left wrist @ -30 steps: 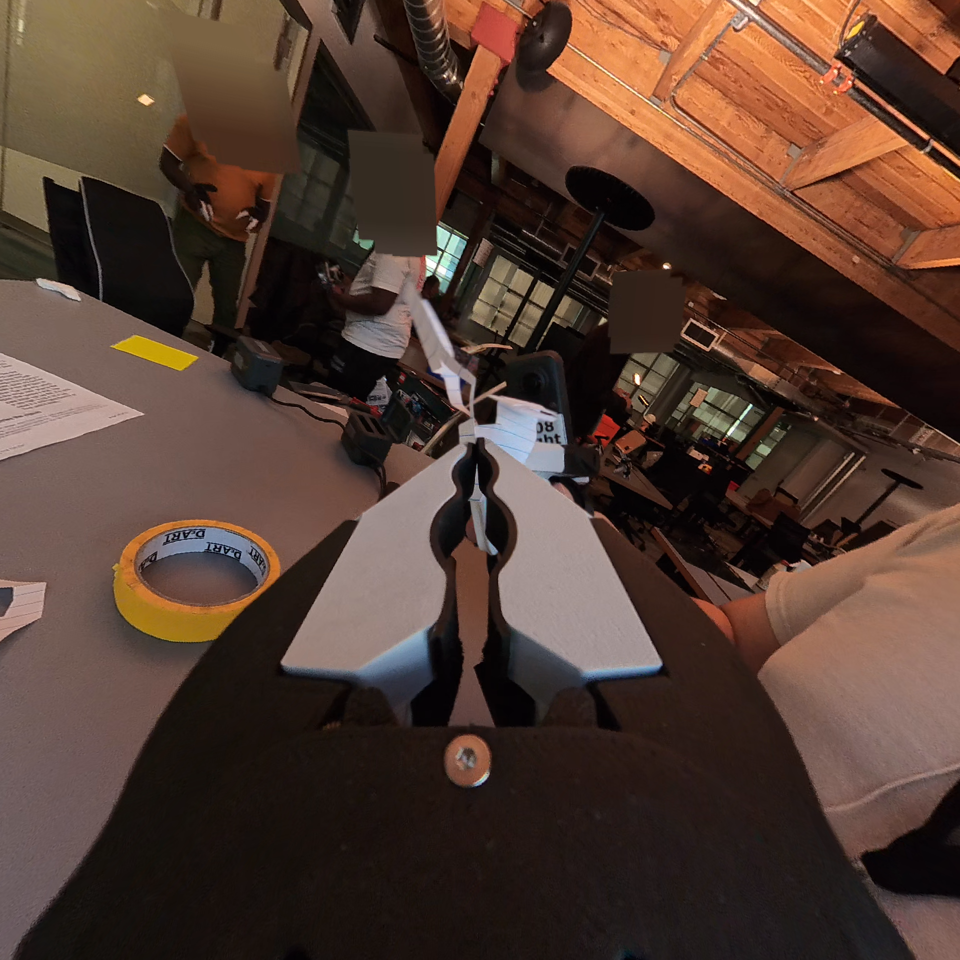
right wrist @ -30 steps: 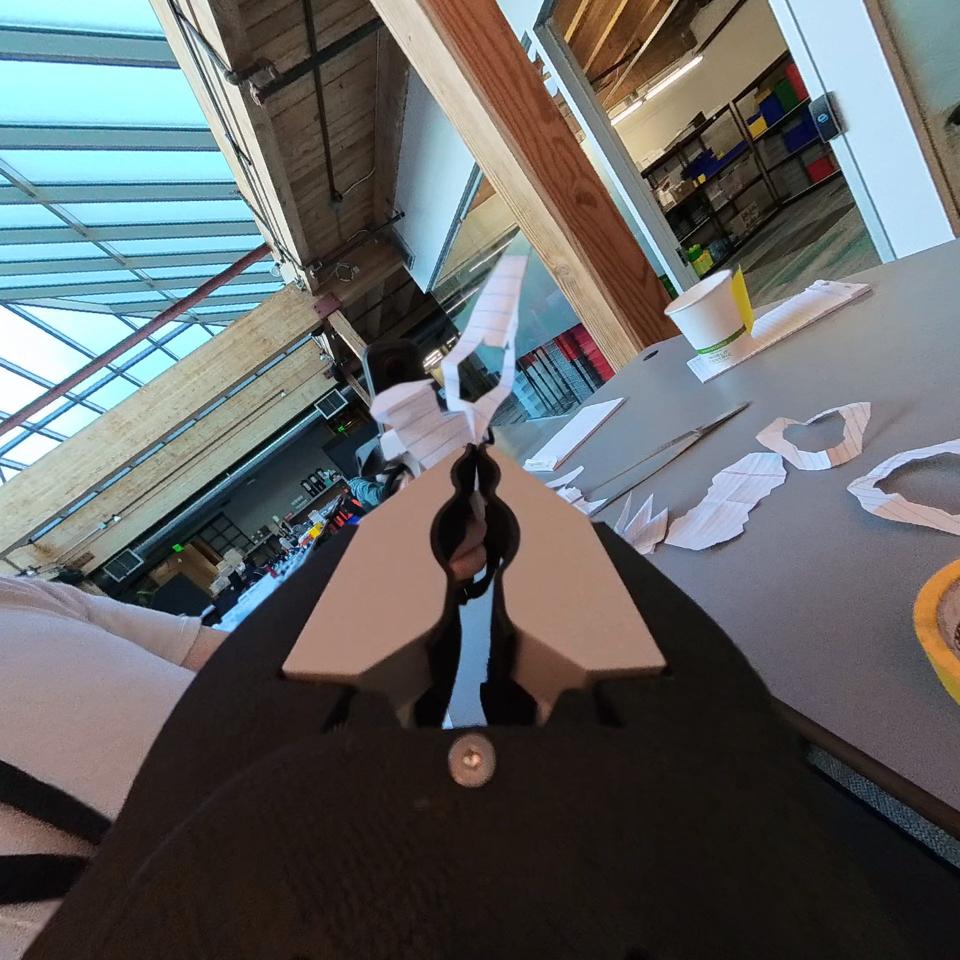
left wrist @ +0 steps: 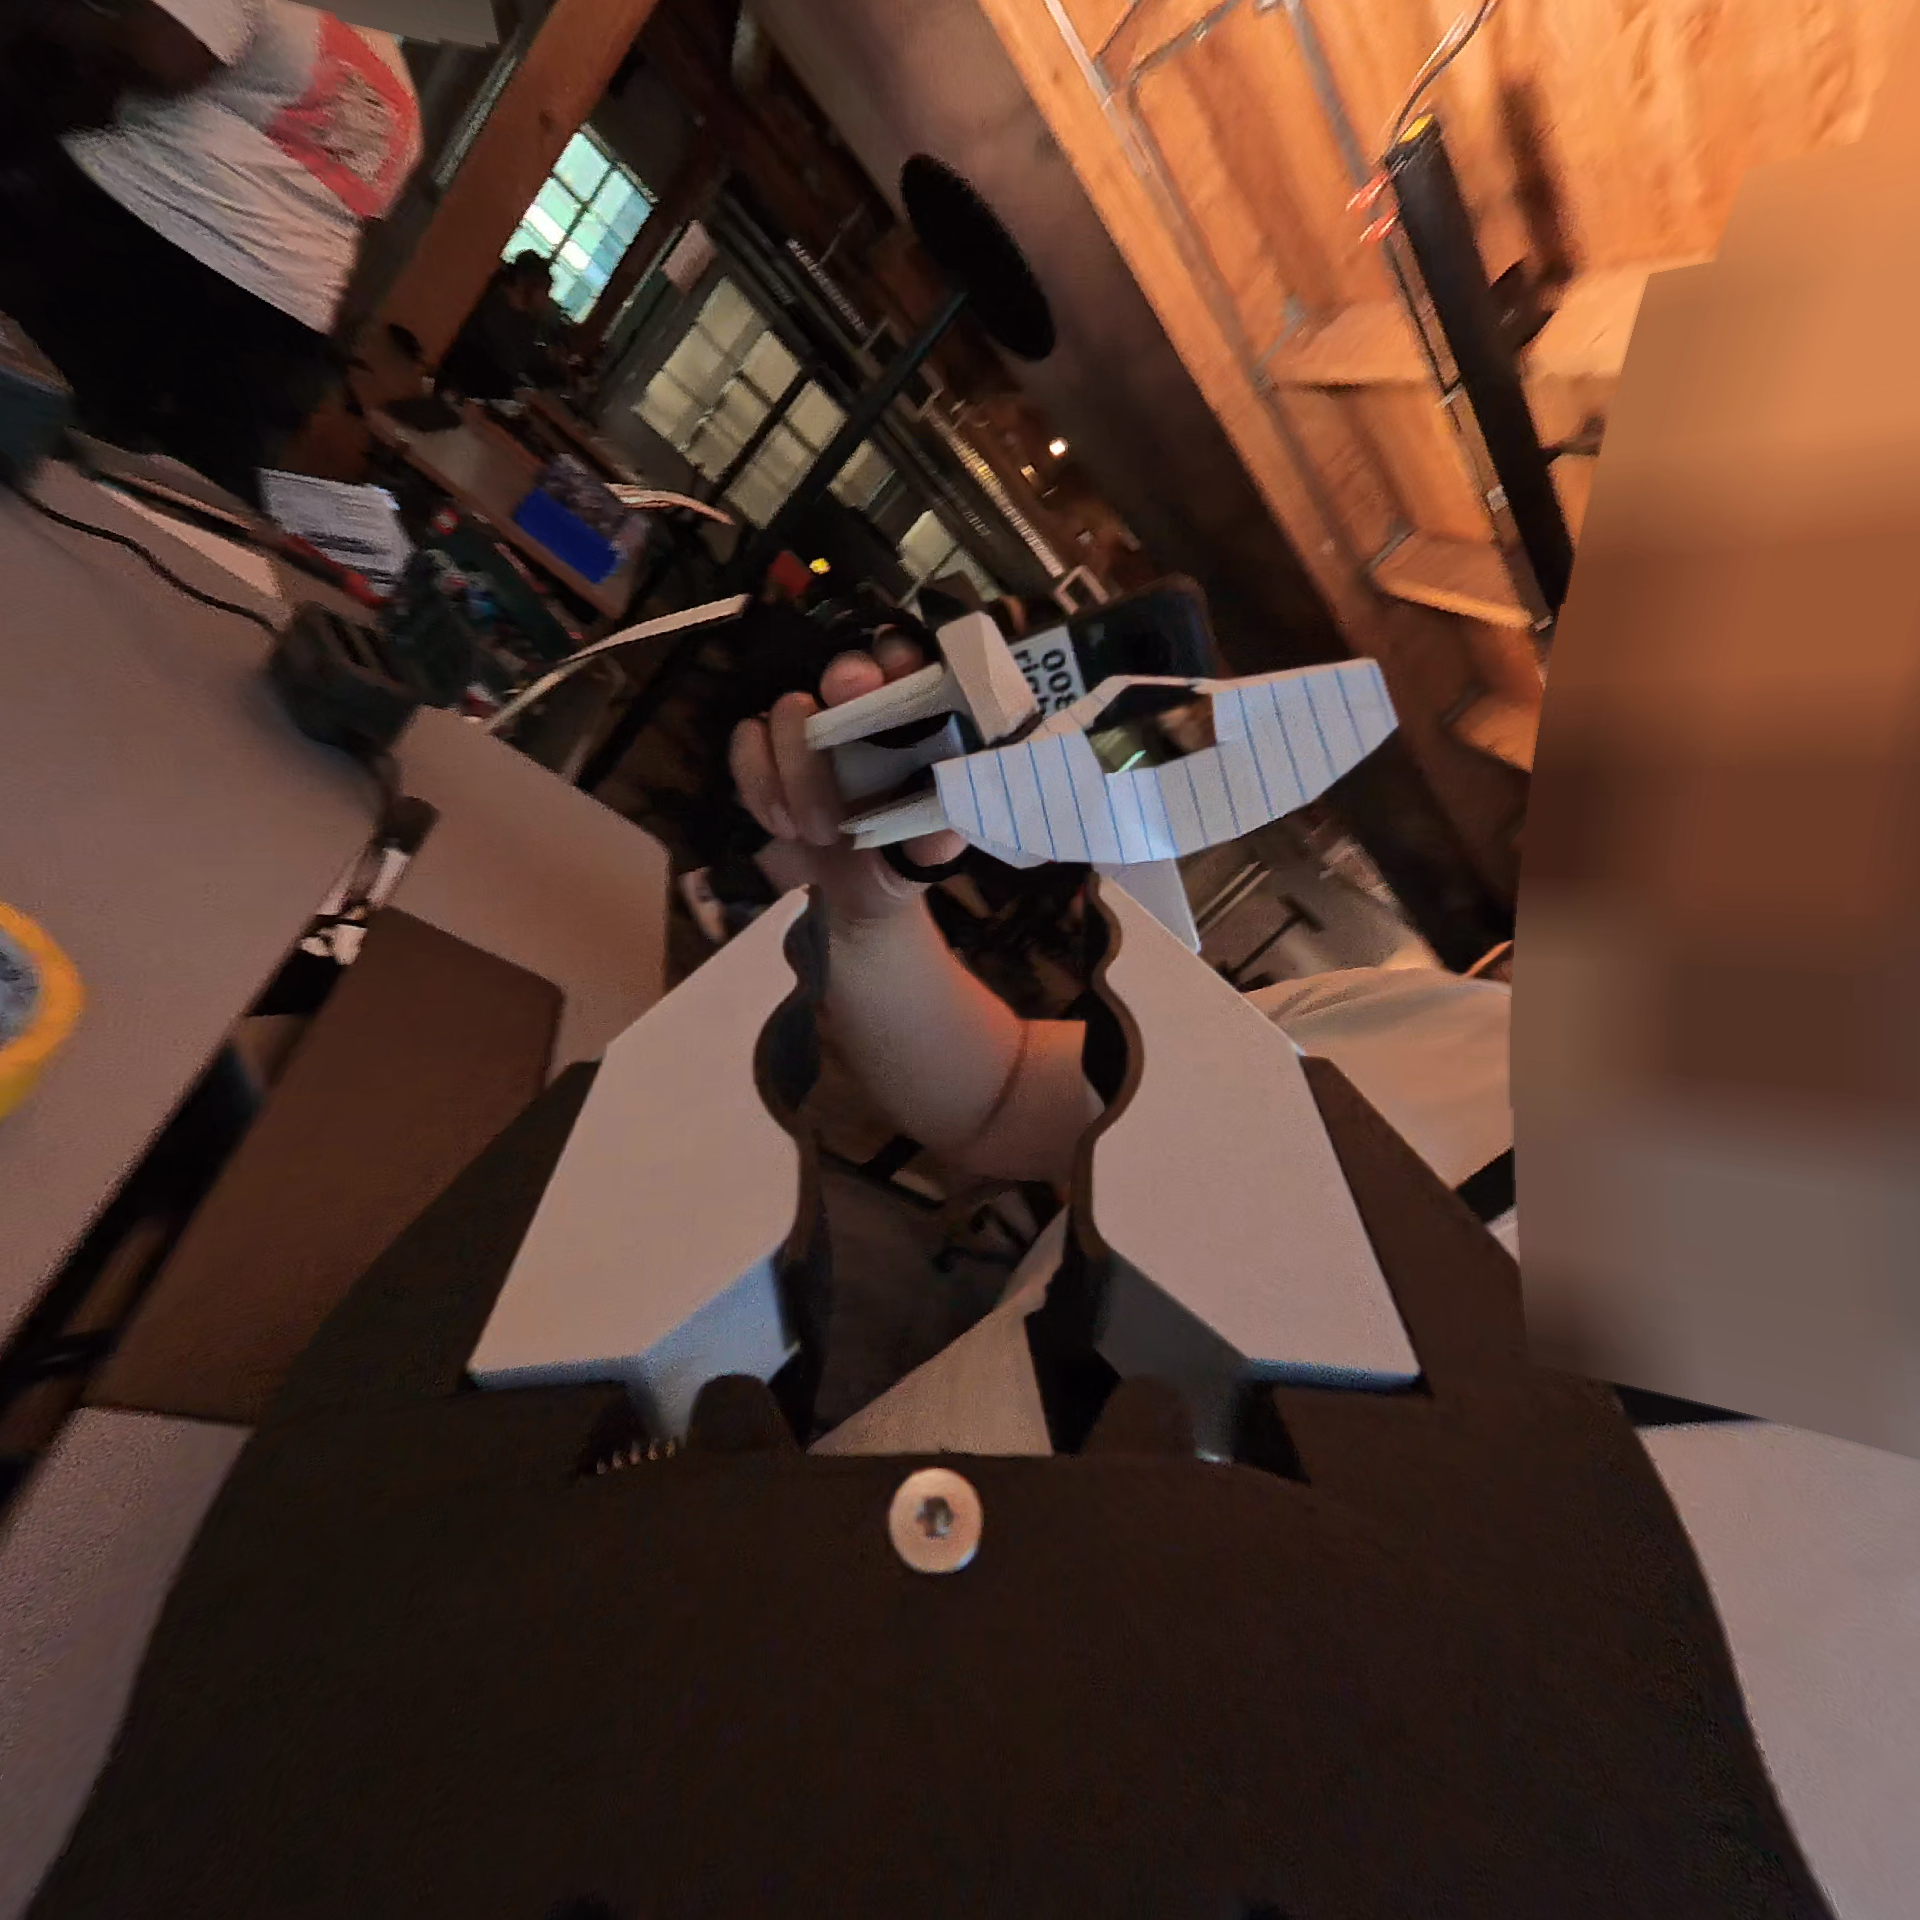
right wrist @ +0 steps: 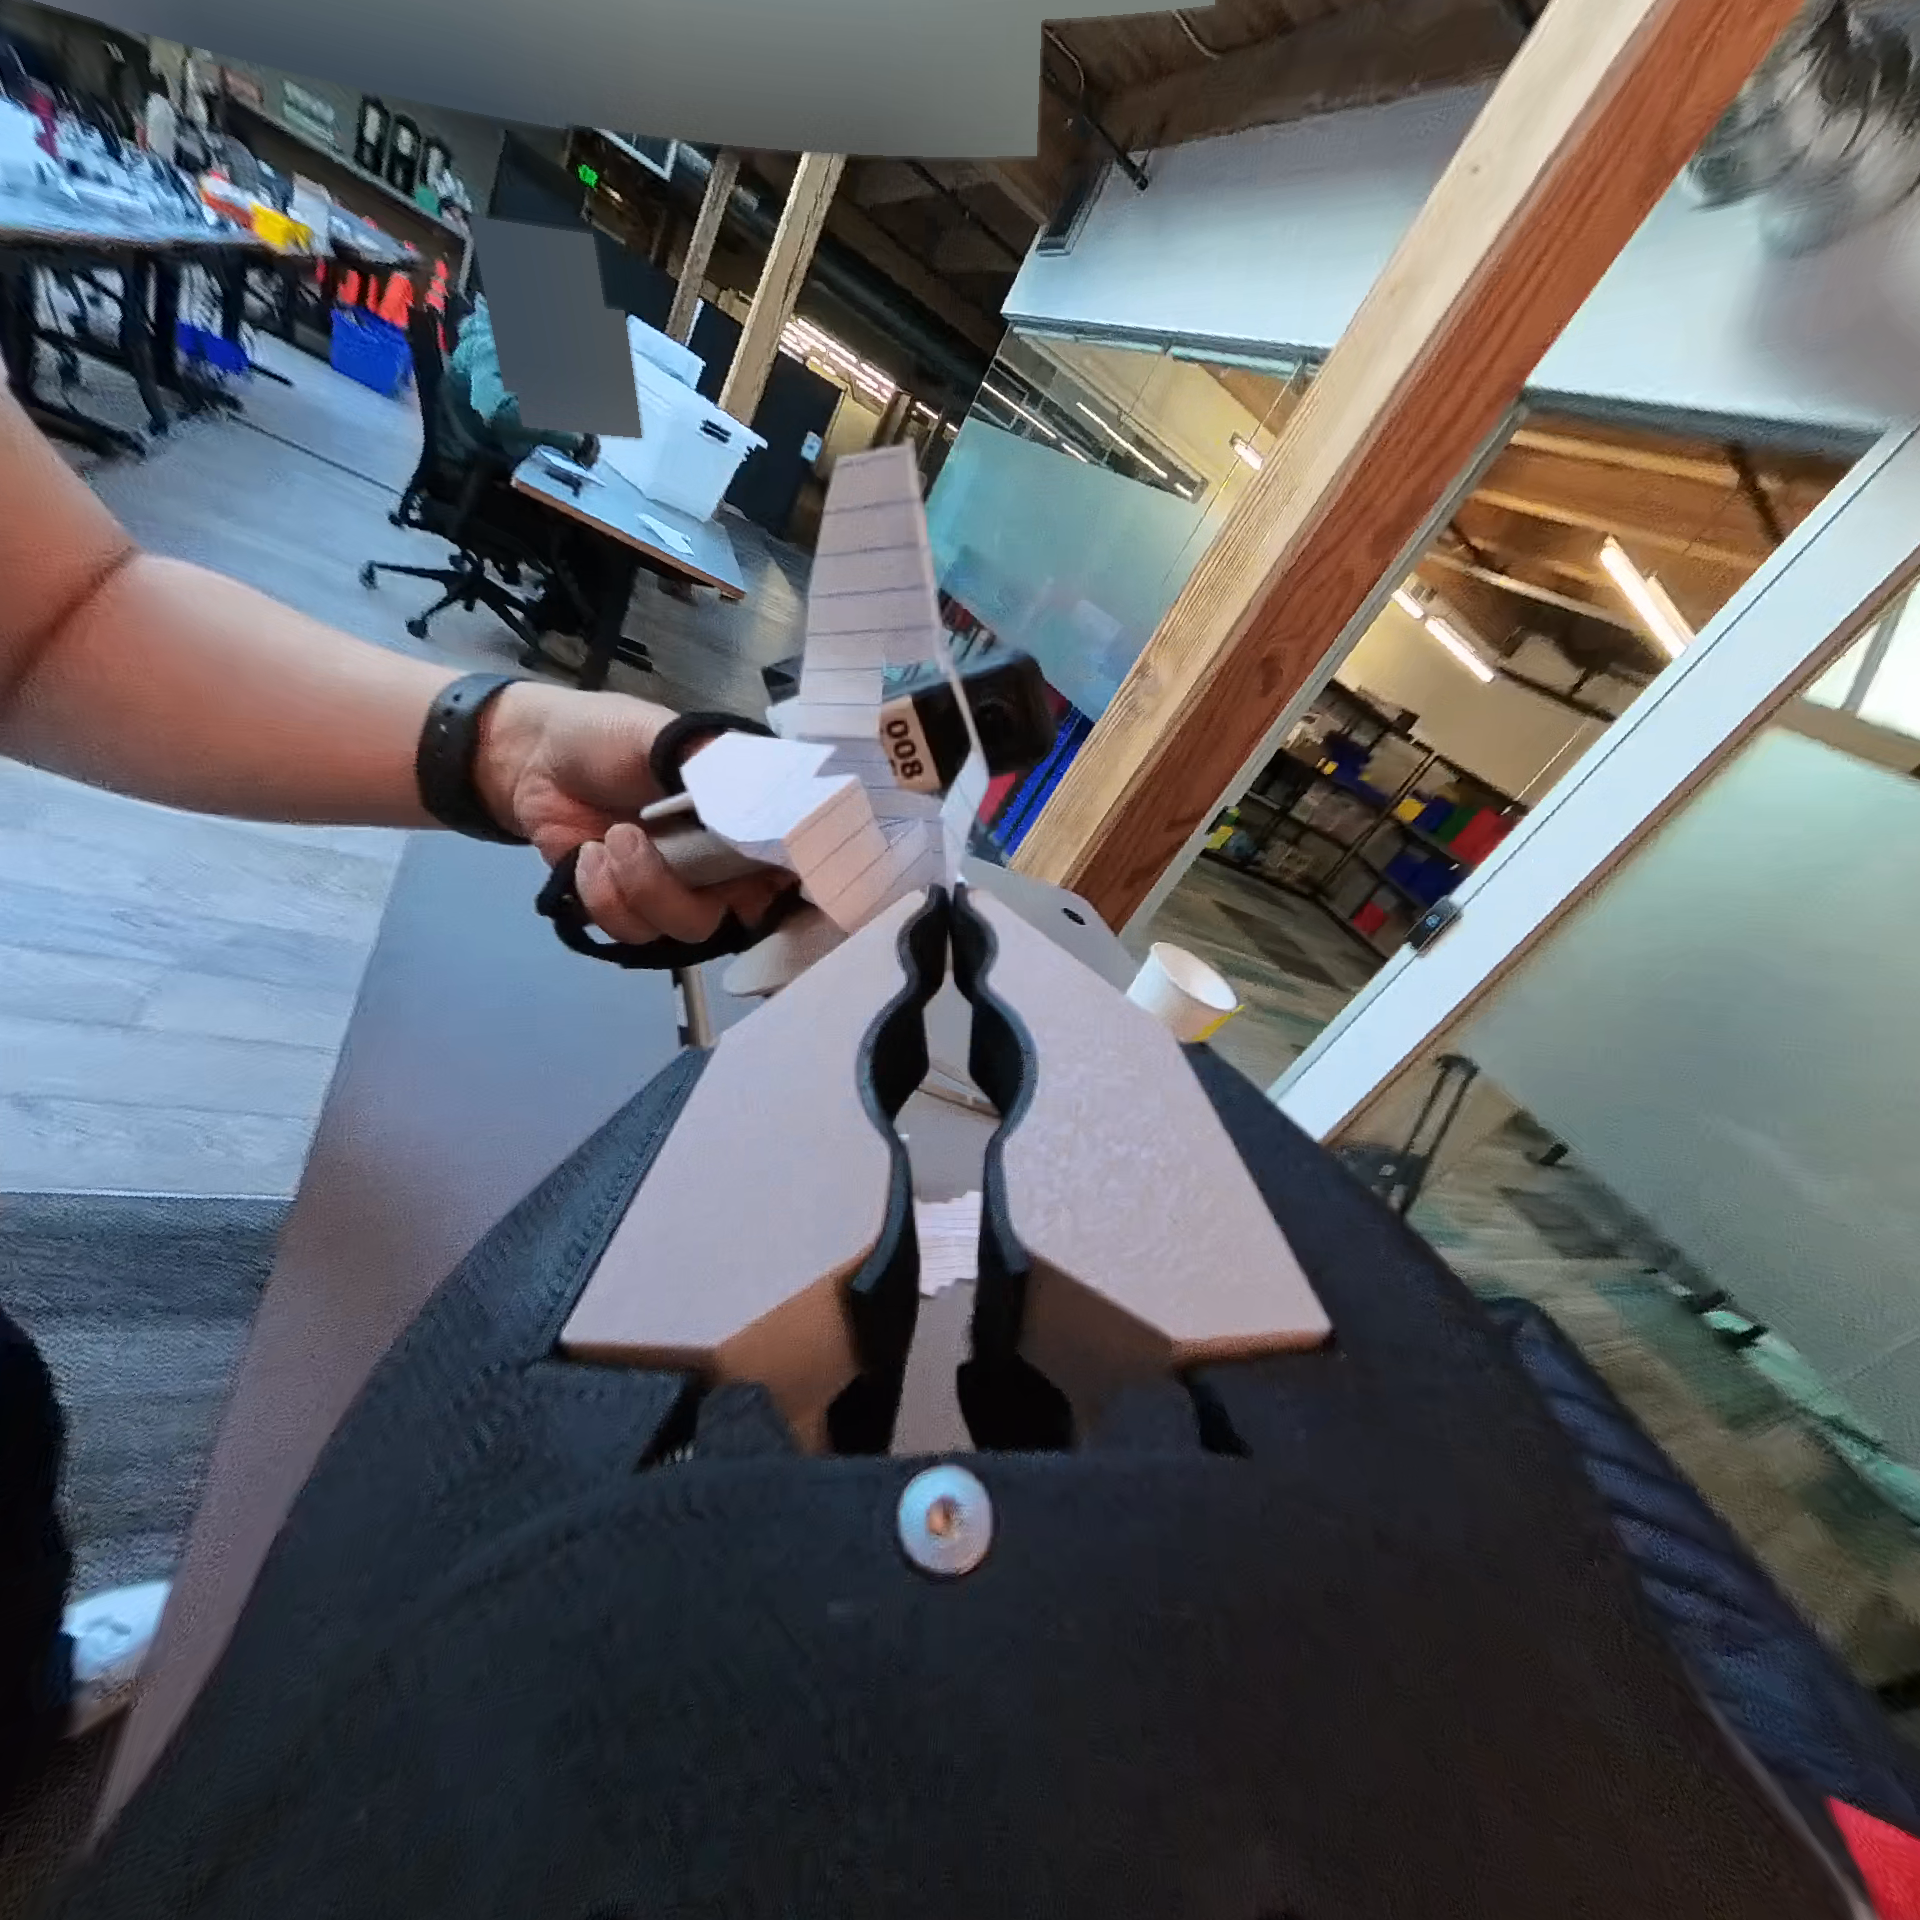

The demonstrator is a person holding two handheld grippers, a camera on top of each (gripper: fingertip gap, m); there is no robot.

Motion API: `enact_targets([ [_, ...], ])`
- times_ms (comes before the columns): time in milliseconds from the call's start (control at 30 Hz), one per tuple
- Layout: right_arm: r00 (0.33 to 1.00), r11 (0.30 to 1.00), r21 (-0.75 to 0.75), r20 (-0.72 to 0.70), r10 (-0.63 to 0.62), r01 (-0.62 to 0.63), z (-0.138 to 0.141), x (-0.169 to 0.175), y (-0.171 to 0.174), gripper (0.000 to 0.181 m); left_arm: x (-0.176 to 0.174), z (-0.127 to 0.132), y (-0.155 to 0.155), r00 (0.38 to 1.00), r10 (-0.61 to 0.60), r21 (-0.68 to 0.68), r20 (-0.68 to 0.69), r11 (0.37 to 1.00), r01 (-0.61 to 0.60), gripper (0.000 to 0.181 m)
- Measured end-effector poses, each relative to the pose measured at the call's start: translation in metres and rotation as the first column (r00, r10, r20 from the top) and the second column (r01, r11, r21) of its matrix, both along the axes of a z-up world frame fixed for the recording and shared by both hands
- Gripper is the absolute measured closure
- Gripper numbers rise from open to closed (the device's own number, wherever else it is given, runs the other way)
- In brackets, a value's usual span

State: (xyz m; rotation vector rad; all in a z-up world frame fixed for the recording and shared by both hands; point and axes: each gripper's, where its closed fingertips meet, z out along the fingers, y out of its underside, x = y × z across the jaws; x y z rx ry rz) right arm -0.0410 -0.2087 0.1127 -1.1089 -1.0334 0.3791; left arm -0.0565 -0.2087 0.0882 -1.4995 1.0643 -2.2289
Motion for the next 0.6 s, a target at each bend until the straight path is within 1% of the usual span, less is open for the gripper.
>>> enact_targets([
  [33,1.0,0.999,0.032,0.023,-0.007,0.006,0.001,-0.002,-0.001,0.181,0.001,0.001,-0.002,0.999,-0.027,-0.05,0.017,0.998,0.028,0.135],
  [133,0.997,0.997,0.063,0.056,-0.044,0.04,-0.001,-0.003,0.002,0.181,0.006,0.006,-0.013,0.993,-0.097,-0.136,0.069,0.985,0.106,0.132],
  [200,0.995,0.995,0.08,0.072,-0.063,0.057,-0.003,-0.004,0.004,0.181,0.008,0.012,-0.015,0.987,-0.111,-0.173,0.115,0.976,0.13,0.133],
  [267,0.993,0.995,0.066,0.083,-0.079,0.073,-0.01,-0.004,0.008,0.181,0.011,0.013,-0.014,0.987,-0.089,-0.16,0.134,0.981,0.11,0.133],
  [333,0.994,0.997,0.014,0.071,-0.08,0.079,-0.018,-0.004,0.011,0.181,0.012,0.008,-0.008,0.99,-0.038,-0.148,0.137,0.987,0.059,0.135],
  [367,0.996,0.996,-0.047,0.054,-0.068,0.07,-0.025,-0.004,0.013,0.181,0.014,0.0,-0.002,0.994,0.0,-0.142,0.111,0.99,0.016,0.138],
  [400,0.998,0.988,-0.139,0.032,-0.062,0.065,-0.036,-0.004,0.018,0.181,0.014,-0.014,0.005,0.997,0.045,-0.128,0.066,0.991,-0.036,0.14],
  [467,0.995,0.942,-0.325,-0.015,-0.095,0.085,-0.067,0.002,0.032,0.181,0.007,-0.048,0.022,0.986,0.162,-0.069,-0.042,0.984,-0.165,0.14],
  [500,0.994,0.906,-0.414,-0.019,-0.11,0.092,-0.087,0.005,0.039,0.181,-0.001,-0.071,0.033,0.964,0.238,-0.011,-0.121,0.971,-0.241,0.14],
  [533,0.992,0.858,-0.503,-0.004,-0.123,0.104,-0.11,0.007,0.046,0.181,-0.014,-0.095,0.044,0.927,0.319,0.062,-0.199,0.948,-0.313,0.138],
  [600,0.987,0.778,-0.608,0.062,-0.15,0.157,-0.146,0.01,0.063,0.181,-0.05,-0.135,0.064,0.819,0.472,0.217,-0.326,0.881,-0.421,0.136],
])
